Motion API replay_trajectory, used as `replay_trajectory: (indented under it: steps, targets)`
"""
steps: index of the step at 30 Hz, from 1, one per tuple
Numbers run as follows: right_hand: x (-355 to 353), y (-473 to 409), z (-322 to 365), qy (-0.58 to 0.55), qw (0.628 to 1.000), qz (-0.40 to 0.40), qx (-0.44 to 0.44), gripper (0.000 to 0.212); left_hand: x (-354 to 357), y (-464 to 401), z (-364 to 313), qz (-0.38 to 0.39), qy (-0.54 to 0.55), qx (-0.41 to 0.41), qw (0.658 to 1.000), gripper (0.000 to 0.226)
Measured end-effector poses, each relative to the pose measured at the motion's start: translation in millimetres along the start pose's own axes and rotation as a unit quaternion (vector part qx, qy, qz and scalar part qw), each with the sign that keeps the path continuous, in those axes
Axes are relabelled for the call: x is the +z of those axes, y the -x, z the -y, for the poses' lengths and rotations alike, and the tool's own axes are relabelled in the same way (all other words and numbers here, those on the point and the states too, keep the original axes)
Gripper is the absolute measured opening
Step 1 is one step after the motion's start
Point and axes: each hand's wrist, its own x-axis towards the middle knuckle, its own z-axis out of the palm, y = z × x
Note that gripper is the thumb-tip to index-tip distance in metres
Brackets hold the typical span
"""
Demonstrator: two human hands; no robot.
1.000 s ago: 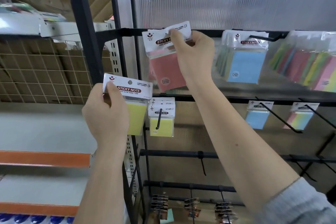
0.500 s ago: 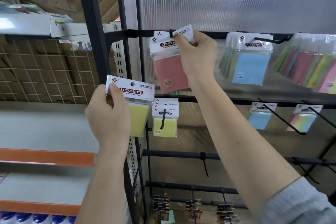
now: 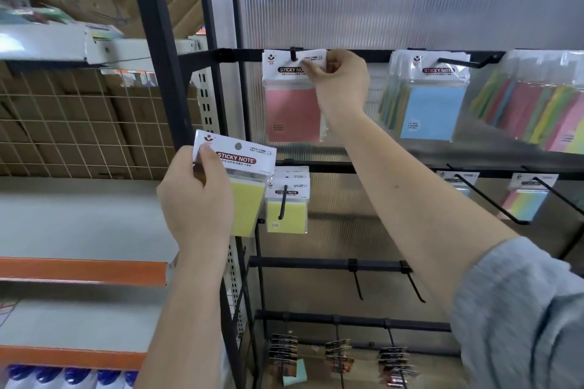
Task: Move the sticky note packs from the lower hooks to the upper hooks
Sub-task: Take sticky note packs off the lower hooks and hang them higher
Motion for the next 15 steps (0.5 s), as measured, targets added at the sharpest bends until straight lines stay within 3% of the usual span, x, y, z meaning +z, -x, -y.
replay_trajectory:
  steps: [3,10,15]
  targets:
    - [-4.1,1.7,-5.8,-0.014,1.0,-0.012,0.005,0.011,2.2,0.4,-1.0,0.015,-0.003,0.0,1.0,0.031]
    - [-50.1,16.4,-24.1,-0.004,0.998,-0.066,-0.013,0.006,18.9,7.2,-18.7,0.052,-0.02,0.006,0.998,0.033]
    - [-116.0,41.9,-51.3,0.028,0.998,-0.056,-0.017,0.017,36.4,27.4,-32.8,0.078,-0.032,0.018,0.996,0.034]
